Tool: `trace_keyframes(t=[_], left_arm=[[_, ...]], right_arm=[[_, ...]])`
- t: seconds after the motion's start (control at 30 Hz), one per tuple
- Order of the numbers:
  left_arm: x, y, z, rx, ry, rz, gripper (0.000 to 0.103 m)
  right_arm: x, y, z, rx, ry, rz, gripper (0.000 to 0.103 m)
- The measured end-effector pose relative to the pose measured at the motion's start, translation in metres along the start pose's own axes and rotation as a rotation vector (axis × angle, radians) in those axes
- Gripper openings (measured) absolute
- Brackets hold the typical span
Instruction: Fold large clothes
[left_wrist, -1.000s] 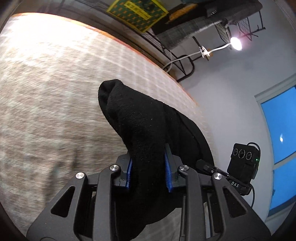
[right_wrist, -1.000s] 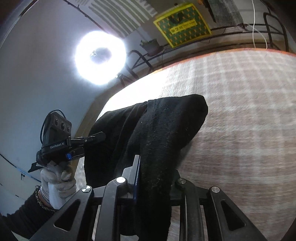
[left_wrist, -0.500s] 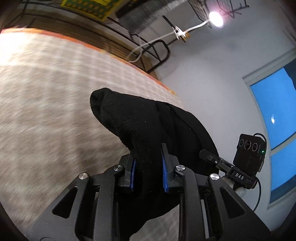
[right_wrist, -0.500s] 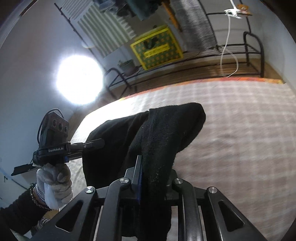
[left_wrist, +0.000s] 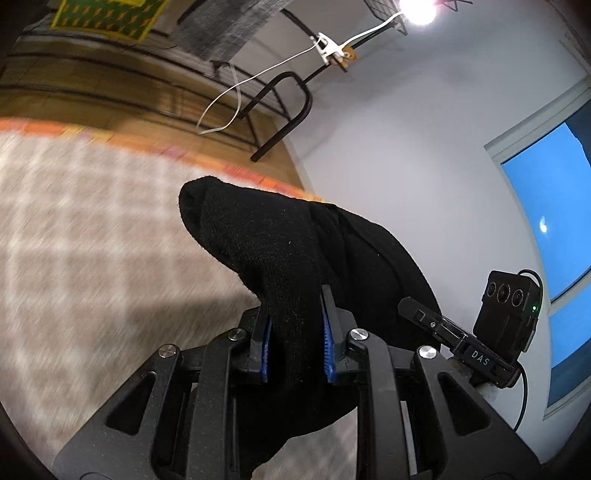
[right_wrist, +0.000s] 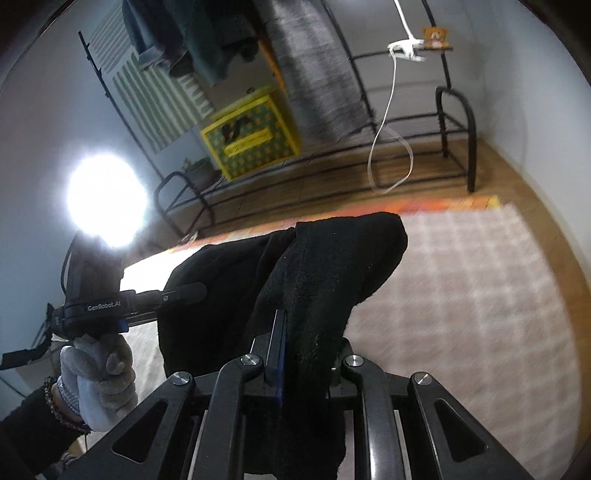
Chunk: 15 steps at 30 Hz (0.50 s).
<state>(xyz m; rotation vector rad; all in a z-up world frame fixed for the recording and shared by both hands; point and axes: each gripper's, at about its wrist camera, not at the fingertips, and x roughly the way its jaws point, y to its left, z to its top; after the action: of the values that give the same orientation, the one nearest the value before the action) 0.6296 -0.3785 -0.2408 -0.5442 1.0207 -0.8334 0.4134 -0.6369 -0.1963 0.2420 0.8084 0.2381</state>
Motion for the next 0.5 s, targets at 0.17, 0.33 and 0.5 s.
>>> trace_keyframes(t=[0.17,0.33,0.5], left_arm=[[0.041,-0.011,0.035,-0.002,-0.045,-0.011,0.019],[0.093,0.002,0.046,0.003,-0.012,0.086,0.019],[0.121,0.026,0.049,0.001,0.026,0.235,0.02]], right_arm=[[0.005,-0.029,0.038,-0.031,-0.054,-0.031,0.012],[0.034,-0.067,0.05,-0.026,-0.043,-0.068,0.012],[0.087,-0.11,0.028,-0.018,0.124,-0.221,0.013]])
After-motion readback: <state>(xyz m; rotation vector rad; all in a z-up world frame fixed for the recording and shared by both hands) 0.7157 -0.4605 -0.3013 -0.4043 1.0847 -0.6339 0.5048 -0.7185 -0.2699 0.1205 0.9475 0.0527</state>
